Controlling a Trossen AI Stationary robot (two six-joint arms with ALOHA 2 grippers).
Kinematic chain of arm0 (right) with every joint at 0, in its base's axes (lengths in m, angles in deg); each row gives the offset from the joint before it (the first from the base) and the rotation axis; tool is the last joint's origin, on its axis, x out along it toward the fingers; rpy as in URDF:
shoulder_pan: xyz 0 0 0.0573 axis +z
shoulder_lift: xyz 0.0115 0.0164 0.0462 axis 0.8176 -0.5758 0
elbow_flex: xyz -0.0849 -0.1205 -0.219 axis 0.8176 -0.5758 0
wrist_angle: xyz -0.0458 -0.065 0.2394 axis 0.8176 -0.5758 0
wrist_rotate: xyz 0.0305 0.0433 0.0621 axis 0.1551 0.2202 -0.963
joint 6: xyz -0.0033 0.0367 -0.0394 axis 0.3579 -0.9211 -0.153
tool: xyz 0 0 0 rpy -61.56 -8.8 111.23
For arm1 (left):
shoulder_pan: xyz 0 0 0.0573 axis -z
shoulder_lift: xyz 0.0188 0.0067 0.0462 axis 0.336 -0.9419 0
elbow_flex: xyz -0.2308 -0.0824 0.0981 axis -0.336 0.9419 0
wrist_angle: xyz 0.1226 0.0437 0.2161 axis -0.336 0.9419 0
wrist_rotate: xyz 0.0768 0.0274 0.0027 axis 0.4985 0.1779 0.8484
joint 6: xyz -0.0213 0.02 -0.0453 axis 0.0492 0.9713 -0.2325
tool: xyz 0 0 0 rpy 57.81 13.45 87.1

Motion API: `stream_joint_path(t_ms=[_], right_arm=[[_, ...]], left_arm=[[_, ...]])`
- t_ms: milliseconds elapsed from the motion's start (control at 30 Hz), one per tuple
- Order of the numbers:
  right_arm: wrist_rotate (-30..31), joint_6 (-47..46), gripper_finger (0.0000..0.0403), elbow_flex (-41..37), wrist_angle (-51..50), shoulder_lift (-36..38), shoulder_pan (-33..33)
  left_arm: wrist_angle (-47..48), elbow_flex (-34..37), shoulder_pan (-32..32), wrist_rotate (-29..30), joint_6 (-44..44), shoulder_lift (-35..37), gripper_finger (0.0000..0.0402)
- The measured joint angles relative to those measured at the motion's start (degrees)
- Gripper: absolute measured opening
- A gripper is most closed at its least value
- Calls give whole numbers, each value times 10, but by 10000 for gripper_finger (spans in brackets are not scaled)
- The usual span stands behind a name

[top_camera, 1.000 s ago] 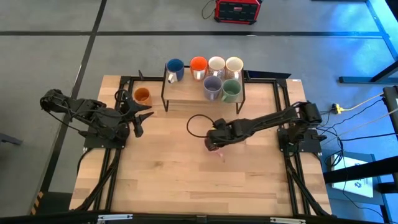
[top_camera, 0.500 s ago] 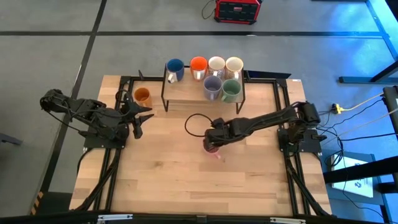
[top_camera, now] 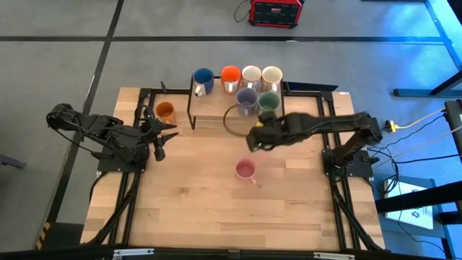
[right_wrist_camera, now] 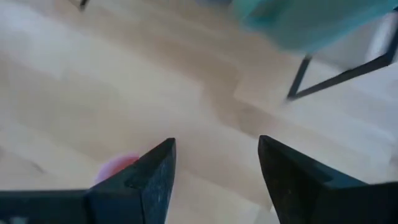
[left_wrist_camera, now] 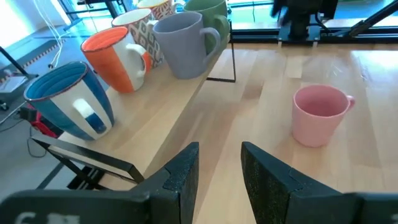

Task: Place coffee mugs
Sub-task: Adjust the mugs on the shelf

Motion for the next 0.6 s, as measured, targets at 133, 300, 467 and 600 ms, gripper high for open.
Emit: stream_joint_path(t_ms=[133, 300, 467, 600], right_arm=[[11, -9, 215, 1, -13, 36, -36], [16, -12, 215, 1, -34, 67, -84], [13, 31, 215, 1, -26, 63, -119], [6, 64, 215, -1, -20, 49, -134]], left_arm=[[1, 0, 0, 0, 0, 0, 114], [1, 0, 0, 0, 0, 0, 114], [1, 0, 0, 0, 0, 0, 114], [1, 0, 0, -13, 0, 0, 114]])
